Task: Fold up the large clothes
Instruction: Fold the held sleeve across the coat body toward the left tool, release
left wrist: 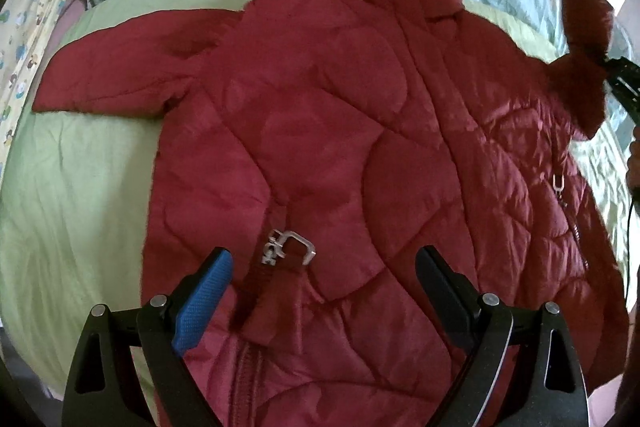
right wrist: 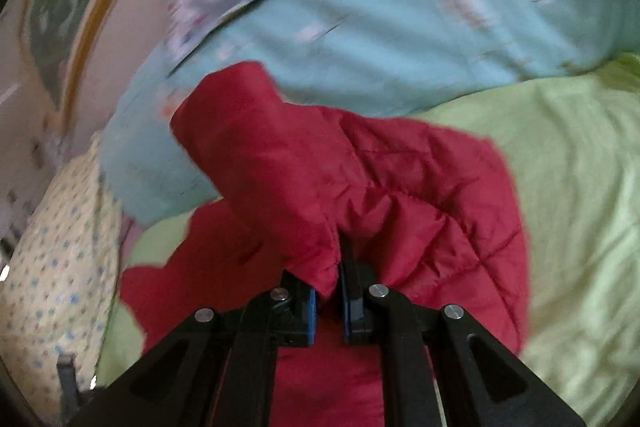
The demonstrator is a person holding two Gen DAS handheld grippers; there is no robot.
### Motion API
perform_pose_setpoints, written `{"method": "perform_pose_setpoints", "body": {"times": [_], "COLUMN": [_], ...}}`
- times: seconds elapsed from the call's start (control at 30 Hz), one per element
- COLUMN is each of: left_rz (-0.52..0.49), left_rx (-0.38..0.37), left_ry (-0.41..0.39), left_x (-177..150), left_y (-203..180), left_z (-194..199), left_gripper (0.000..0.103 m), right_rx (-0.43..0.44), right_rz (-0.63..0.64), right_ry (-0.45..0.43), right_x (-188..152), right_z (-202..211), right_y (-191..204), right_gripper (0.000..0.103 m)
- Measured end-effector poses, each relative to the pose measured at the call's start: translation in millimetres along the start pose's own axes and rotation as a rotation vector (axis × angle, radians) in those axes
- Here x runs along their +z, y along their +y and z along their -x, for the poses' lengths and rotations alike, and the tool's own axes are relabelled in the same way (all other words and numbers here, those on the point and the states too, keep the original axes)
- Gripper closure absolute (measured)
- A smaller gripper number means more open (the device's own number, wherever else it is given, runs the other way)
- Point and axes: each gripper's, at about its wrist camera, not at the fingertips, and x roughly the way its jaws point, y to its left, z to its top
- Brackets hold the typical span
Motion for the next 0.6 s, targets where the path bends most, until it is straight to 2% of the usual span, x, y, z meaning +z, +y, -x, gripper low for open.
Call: {"method": "perform_pose_setpoints", "body": {"times": [0.13, 0.3, 0.5, 0.6], "left_rz": [0.04, 0.091, 0.196, 0.249], "left_rx": [-0.059, -0.141, -0.298, -0.379], "left_ry": [-0.008, -0.027, -0.013, 0.007], "left_x": [7, 18, 50, 68], "left_y": [17, 44, 82, 101], "left_z": [8, 17, 17, 11], "left_gripper": [0.01, 0.01, 0.011, 0.011], "right_rx": [0.058, 0.035, -0.006, -0.019], "right_rz": [0.082, 0.189, 0.325, 0.421], "right_ry": [0.114, 0.225, 0.272, 0.282], "right_x": [-26, -65, -112, -137], "right_z": [-38, -85, -114, -118], "right_y": [64, 123, 165, 184], "right_gripper": [0.094, 0.094, 0.093, 0.089]}}
